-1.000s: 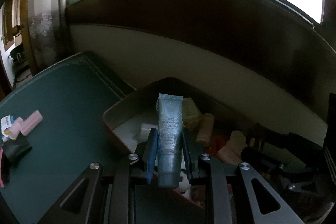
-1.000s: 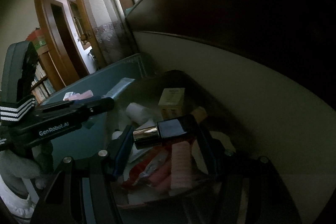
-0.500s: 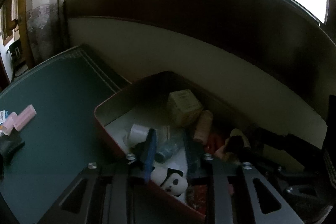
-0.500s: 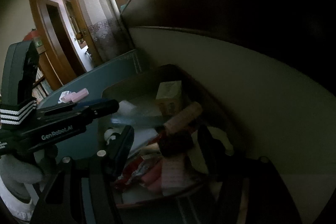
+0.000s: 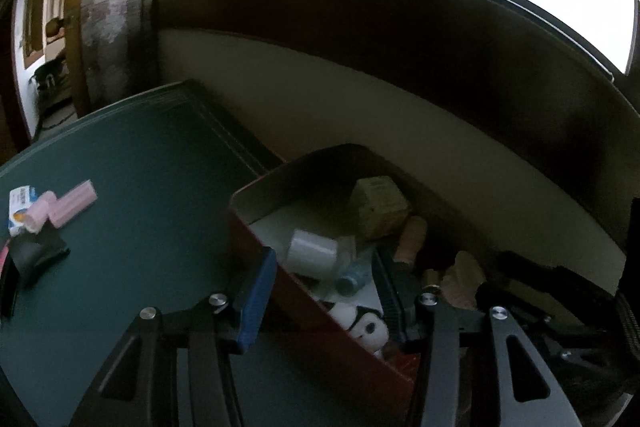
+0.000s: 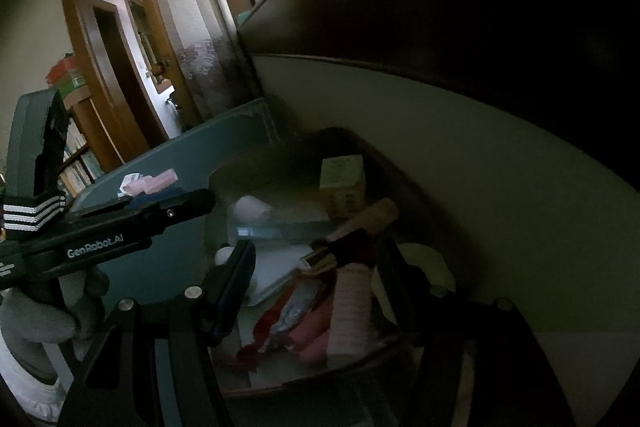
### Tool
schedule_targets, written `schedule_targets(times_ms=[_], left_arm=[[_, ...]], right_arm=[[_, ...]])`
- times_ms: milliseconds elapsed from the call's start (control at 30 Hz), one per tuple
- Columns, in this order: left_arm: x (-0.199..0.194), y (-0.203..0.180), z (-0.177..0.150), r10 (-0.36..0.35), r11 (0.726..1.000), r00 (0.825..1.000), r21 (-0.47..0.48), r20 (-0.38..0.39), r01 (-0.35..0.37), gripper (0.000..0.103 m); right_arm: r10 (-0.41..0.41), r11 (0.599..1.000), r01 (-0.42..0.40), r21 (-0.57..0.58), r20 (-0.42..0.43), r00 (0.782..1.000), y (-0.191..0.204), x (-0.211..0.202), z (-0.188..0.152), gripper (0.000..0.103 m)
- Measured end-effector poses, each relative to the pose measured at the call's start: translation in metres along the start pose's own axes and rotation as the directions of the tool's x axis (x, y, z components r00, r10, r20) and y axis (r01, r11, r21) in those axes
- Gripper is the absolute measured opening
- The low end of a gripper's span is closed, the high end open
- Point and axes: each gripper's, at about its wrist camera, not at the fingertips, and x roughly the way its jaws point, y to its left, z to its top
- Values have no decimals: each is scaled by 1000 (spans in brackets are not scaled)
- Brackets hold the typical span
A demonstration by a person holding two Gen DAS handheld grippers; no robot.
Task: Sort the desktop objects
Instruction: 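Return both tools from the box to the table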
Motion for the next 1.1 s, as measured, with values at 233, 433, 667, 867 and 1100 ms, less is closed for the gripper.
schedule_targets(times_ms=[233, 433, 667, 867, 1100], left_arm=[[-18, 27, -8, 30, 998, 999, -48, 15, -30, 51], [-36, 62, -19, 75, 992, 997, -106, 23, -72, 52], [-59, 109, -36, 146, 974, 989, -178, 36, -138, 60], [-90, 164, -56, 241, 944, 970, -242, 34, -226, 61], [-117, 223, -78, 346, 893, 938, -309, 9, -327, 61]], right_arm=[[38, 999, -38, -33, 0, 999, 26, 2, 2, 67], [80, 994, -81, -71, -8, 997, 55, 7, 3, 67], [140, 980, -143, -137, -31, 990, 101, 16, 1, 69], [197, 961, -209, -182, -79, 977, 142, 29, -6, 71], [240, 936, -270, -226, -150, 959, 184, 49, -17, 71]])
